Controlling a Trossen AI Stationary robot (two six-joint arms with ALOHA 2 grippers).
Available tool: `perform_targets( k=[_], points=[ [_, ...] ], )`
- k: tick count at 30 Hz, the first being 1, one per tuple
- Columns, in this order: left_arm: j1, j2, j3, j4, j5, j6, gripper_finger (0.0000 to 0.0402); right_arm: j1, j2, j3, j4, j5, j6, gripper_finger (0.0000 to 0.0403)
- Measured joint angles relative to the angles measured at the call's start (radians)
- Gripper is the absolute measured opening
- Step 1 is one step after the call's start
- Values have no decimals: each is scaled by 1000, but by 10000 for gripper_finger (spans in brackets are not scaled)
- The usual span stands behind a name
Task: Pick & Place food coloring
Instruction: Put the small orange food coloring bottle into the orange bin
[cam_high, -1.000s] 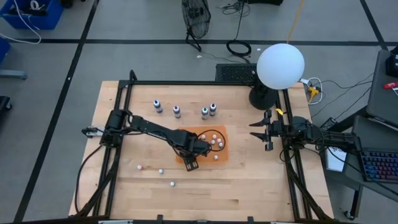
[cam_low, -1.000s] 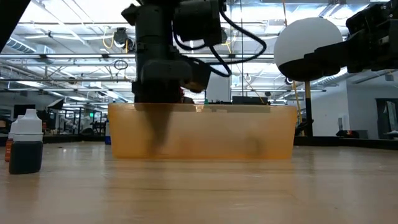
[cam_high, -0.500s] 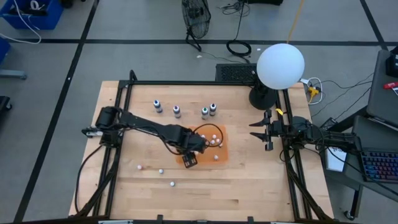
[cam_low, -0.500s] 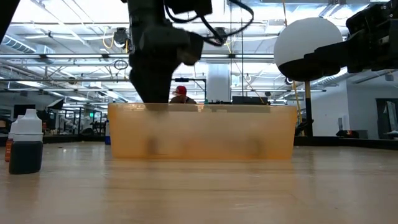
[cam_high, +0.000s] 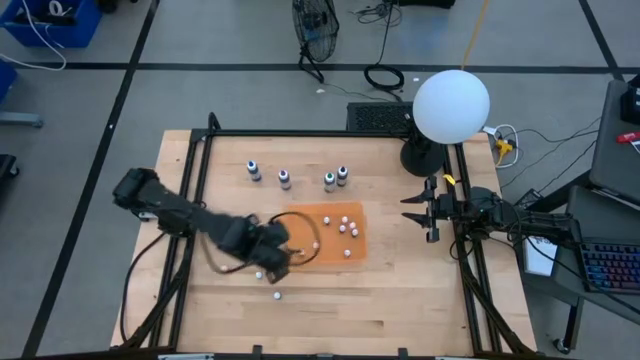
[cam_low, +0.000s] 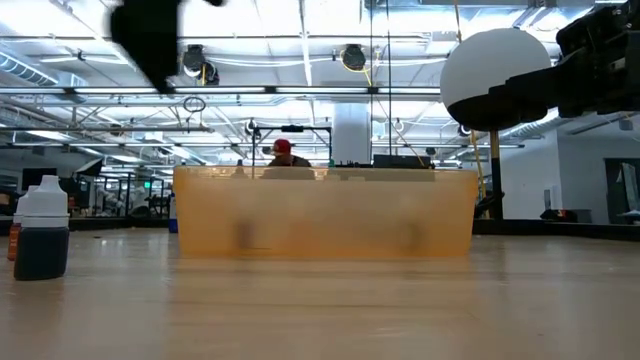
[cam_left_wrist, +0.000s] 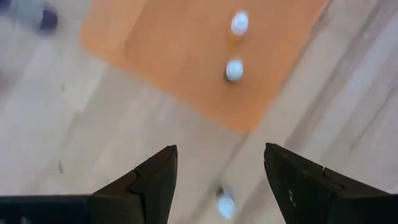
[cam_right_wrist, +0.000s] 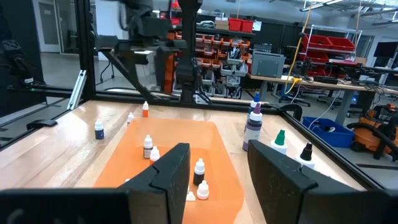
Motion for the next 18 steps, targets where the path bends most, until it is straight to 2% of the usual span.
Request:
perform_targets(
  k=[6, 10, 14, 18],
  points=[
    [-150, -111, -196, -70, 8, -441, 241, 0, 0, 0, 0, 0, 0, 153],
    [-243, -202, -370, 28, 43, -702, 241, 0, 0, 0, 2, 0, 0, 153],
    [-288, -253, -506, 122, 47, -867, 241, 0, 0, 0, 3, 0, 0, 151],
    [-310, -255, -568, 135, 84, -960, 241, 0, 0, 0, 3, 0, 0, 153]
  ],
)
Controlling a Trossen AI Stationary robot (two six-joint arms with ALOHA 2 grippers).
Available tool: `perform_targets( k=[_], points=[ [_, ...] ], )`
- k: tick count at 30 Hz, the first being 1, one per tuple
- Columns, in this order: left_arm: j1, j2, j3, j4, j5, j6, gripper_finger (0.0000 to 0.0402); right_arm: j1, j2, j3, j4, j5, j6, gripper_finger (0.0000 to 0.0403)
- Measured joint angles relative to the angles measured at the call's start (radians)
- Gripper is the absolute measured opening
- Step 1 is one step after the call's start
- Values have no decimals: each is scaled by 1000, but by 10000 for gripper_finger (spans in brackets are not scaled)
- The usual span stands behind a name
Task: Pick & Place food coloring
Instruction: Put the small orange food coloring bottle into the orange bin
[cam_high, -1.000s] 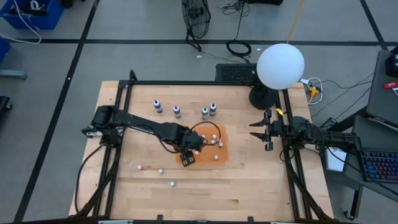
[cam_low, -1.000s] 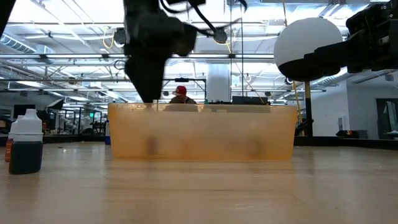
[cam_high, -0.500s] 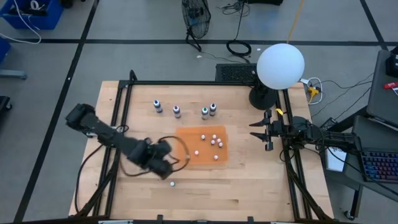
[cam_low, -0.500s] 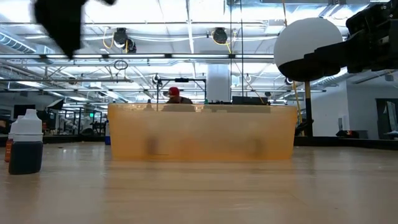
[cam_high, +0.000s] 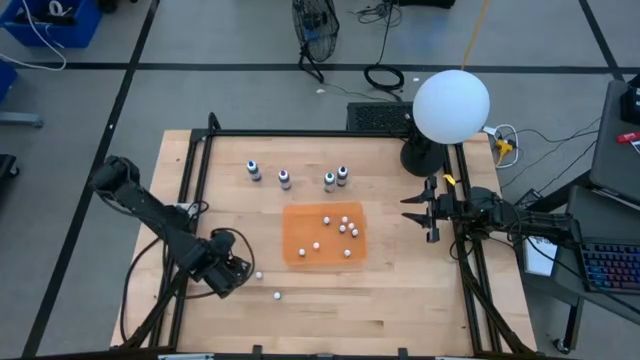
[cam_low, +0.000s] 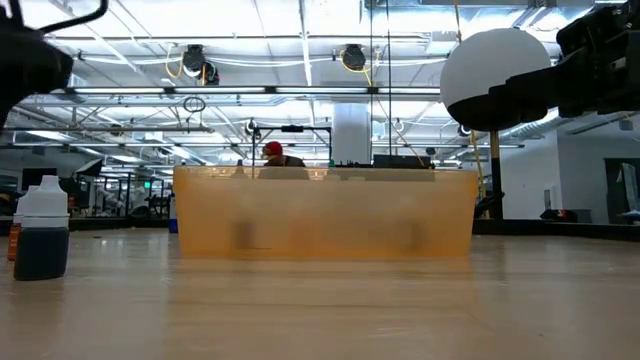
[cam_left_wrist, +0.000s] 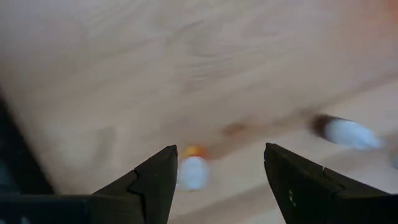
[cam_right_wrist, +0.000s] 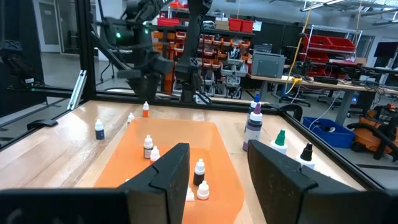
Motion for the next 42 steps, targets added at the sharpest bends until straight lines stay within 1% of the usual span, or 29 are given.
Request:
perform_targets(
  k=[6, 15, 20, 25, 30, 34, 36, 38, 42],
  points=[
    [-19, 3, -45, 73, 53, -61, 241, 0, 0, 0, 1, 0, 0, 150],
    [-39, 3, -116, 177, 72, -111, 241, 0, 0, 0, 1, 0, 0, 149],
    [-39, 4, -154, 178, 77, -129, 241, 0, 0, 0, 1, 0, 0, 152],
    [-39, 4, -157, 184, 82, -114, 241, 0, 0, 0, 1, 0, 0, 153],
    [-39, 4, -157, 205, 120, -94, 241, 0, 0, 0, 1, 0, 0, 152],
    [-39, 4, -157, 204, 114, -92, 240, 0, 0, 0, 1, 0, 0, 151],
    [-39, 4, -157, 204, 107, -92, 233, 0, 0, 0, 1, 0, 0, 152],
    [-39, 4, -157, 203, 107, -92, 216, 0, 0, 0, 1, 0, 0, 153],
    [-39, 4, -157, 203, 104, -91, 162, 0, 0, 0, 1, 0, 0, 151]
  ],
)
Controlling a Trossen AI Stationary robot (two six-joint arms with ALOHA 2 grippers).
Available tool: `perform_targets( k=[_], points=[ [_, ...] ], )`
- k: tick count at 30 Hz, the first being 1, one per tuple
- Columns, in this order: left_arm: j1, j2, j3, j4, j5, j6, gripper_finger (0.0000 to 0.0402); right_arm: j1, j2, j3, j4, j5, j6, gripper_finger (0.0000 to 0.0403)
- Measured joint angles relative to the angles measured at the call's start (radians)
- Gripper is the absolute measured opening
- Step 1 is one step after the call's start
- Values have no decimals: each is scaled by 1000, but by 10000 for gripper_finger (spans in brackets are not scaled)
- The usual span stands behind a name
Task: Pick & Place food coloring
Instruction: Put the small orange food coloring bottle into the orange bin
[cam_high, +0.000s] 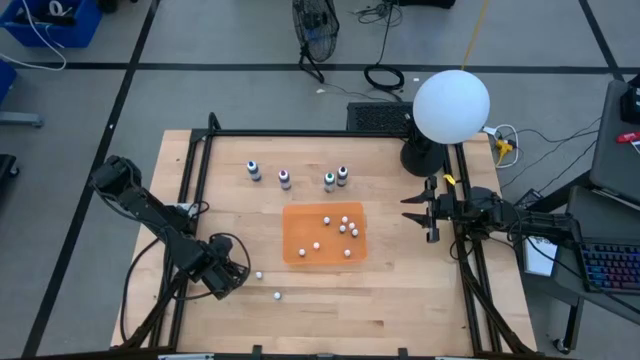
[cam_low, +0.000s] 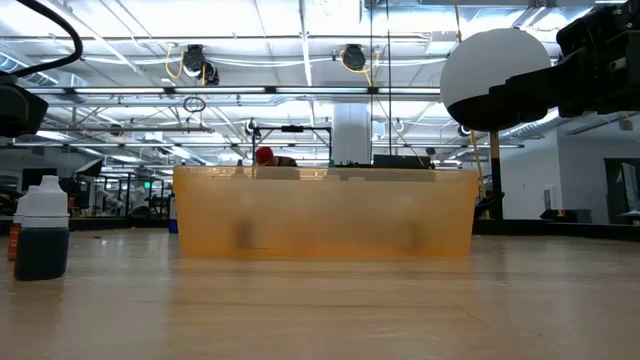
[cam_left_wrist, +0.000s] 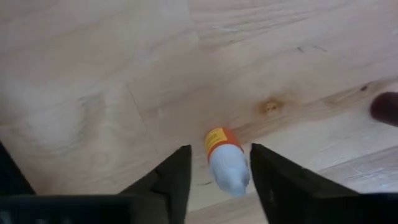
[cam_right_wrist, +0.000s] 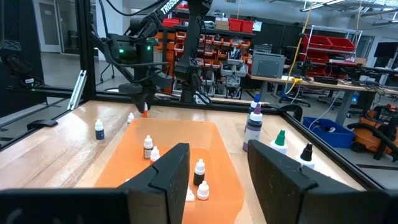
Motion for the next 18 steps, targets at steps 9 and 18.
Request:
perform_targets(
  k=[9, 18],
  points=[
    [7, 0, 3, 9, -69, 76, 68, 0, 0, 0, 0, 0, 0, 149],
    [164, 0, 252, -8, -221, 520, 68, 0, 0, 0, 0, 0, 0, 153]
  ],
)
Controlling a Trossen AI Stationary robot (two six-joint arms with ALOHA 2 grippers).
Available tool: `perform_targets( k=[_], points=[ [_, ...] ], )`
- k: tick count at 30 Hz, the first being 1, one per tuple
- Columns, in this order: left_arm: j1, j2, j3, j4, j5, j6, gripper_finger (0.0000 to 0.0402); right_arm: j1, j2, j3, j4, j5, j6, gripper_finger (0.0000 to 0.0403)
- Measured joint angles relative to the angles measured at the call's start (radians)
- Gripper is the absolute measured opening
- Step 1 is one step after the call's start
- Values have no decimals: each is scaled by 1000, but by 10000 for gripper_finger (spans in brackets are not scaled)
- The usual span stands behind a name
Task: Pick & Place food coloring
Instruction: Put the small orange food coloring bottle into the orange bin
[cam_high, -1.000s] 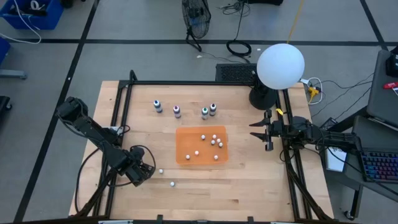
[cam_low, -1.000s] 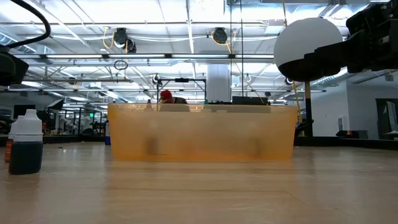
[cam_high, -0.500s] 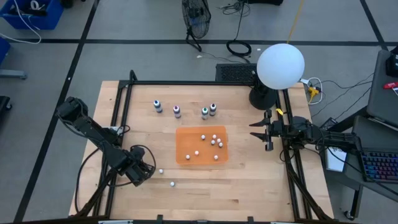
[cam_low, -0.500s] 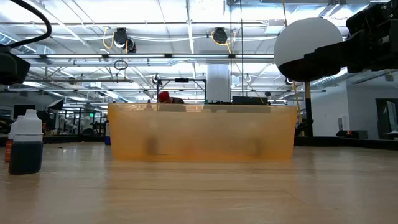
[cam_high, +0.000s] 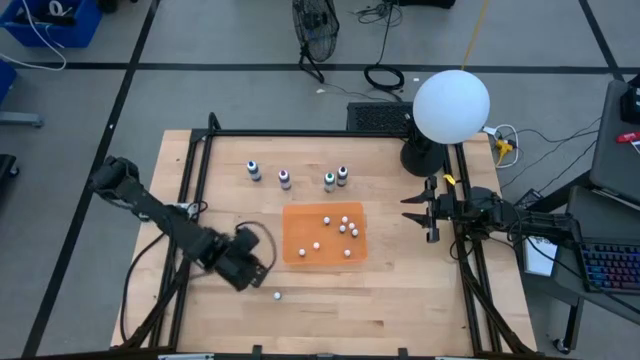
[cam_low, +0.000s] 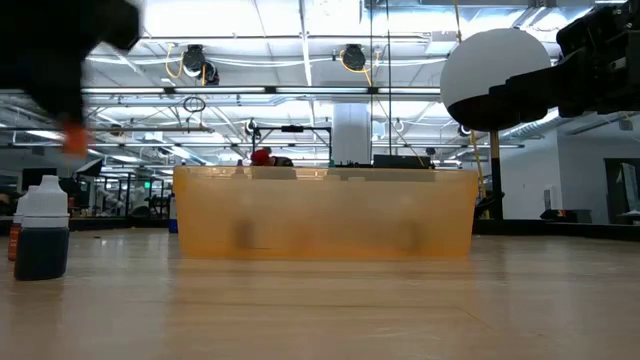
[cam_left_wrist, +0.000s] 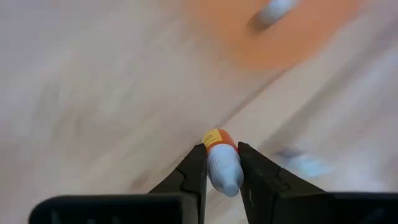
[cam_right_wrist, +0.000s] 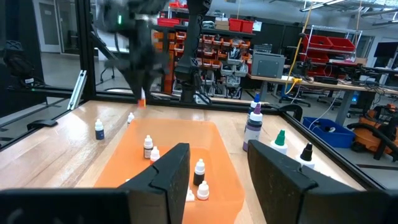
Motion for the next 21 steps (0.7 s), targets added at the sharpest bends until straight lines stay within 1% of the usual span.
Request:
perform_targets(
  k=[4, 7, 9, 12, 16, 19, 21],
  points=[
    [110, 0, 181, 6, -51, 330, 68, 0, 0, 0, 0, 0, 0, 153],
    [202, 31, 295, 6, -48, 532, 68, 0, 0, 0, 0, 0, 0, 153],
    [257, 71, 358, 1, -21, 649, 68, 0, 0, 0, 0, 0, 0, 153],
    [330, 167, 455, 2, 41, 800, 68, 0, 0, 0, 0, 0, 0, 153],
    [400, 337, 601, -1, 145, 988, 68, 0, 0, 0, 0, 0, 0, 152],
    [430, 466, 714, -16, 189, 1111, 68, 0, 0, 0, 0, 0, 0, 150],
    [444, 546, 784, -54, 195, 1161, 68, 0, 0, 0, 0, 0, 0, 150]
  ],
)
